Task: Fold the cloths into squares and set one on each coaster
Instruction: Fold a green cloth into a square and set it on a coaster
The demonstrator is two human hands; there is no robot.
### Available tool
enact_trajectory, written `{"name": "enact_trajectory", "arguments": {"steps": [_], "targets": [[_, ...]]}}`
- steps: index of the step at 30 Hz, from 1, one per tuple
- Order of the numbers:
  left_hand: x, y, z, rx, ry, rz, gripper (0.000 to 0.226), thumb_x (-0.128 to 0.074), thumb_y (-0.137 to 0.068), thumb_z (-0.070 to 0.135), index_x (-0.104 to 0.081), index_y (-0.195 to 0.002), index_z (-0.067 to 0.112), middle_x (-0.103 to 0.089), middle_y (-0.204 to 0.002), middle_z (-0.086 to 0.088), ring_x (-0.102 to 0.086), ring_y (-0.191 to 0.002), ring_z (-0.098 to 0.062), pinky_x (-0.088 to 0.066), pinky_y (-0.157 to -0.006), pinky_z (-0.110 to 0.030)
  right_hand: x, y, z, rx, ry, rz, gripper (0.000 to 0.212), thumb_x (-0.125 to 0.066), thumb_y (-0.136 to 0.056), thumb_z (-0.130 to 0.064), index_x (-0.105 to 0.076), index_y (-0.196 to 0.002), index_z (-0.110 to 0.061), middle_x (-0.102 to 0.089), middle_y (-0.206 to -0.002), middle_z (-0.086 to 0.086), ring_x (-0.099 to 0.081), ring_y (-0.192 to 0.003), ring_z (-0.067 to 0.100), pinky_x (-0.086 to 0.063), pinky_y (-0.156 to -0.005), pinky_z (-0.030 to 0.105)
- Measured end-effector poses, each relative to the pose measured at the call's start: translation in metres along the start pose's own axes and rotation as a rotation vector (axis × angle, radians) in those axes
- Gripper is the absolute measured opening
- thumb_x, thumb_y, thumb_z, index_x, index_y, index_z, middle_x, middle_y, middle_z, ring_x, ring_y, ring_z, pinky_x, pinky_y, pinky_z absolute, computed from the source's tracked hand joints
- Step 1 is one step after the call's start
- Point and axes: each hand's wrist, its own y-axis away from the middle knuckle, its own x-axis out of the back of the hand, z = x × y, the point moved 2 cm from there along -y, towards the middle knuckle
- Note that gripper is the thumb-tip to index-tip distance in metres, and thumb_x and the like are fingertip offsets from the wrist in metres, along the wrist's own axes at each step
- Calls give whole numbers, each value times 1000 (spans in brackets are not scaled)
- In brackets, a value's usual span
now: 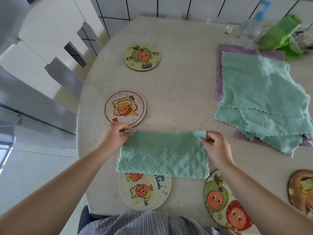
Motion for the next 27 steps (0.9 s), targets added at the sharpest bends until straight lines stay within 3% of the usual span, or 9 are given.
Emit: {"name": "enact_trajectory", "arguments": {"steps": [3,8,10,13,19,22,27], "targets": [[2,-1,10,-19,47,-63,12,-68,-81,15,-64,-80,27,-62,-87,9,-58,-87,-13,-51,-82,-40,-1,-2,-1,-23,-33,-50,9,-66,-84,-22,-67,-92,-19,-65,-91,-3,-58,-76,9,-40,-61,17],[6,-3,7,-5,33,-25,11,-68,-81,20,-60,-78,26,-59,-84,9,-57,-82,-13,-48,-76,-33,2,-2,-1,-41,-87,-19,18,-64,-85,-21,-65,-102,-16,-65,-96,-3,-60,-85,12,-44,-70,23],[6,-4,3,18,47,-5,9,-69,-79,25,-60,-80,24,-58,-86,7,-57,-82,-14,-47,-74,-32,5,-2,-1,-44,-82,22,17,-63,-86,-19,-64,-102,-13,-62,-96,-2,-58,-83,13,-42,-66,20],[2,-3,3,49,59,12,12,-70,-78,28,-62,-84,21,-57,-82,11,-57,-82,-16,-47,-72,-32,3,-3,-1,-52,-45,47,16,-62,-87,-20,-65,-100,-11,-60,-96,-1,-56,-81,13,-37,-60,12],[7,1,7,122,179,-67,31,-63,-86,22,-61,-113,8,-59,-96,6,-56,-87,-11,-40,-68,-15,2,-3,1,-66,-68,67,18,-61,-87,-27,-64,-78,-11,-60,-87,1,-55,-72,13,-39,-57,21],[10,2,10,55,155,-32,21,-60,-87,12,-64,-106,6,-62,-90,4,-55,-77,-4,-40,-67,-13,3,-2,2,-75,-108,67,14,-60,-87,-25,-64,-79,-15,-61,-89,0,-58,-75,14,-42,-60,23],[7,-3,1,44,162,-11,14,-63,-85,13,-64,-94,23,-66,-96,0,-59,-83,-11,-49,-77,-28,2,-2,1,-123,-168,56,6,-60,-87,-24,-65,-87,-20,-63,-96,-2,-61,-84,16,-46,-69,26]]}}
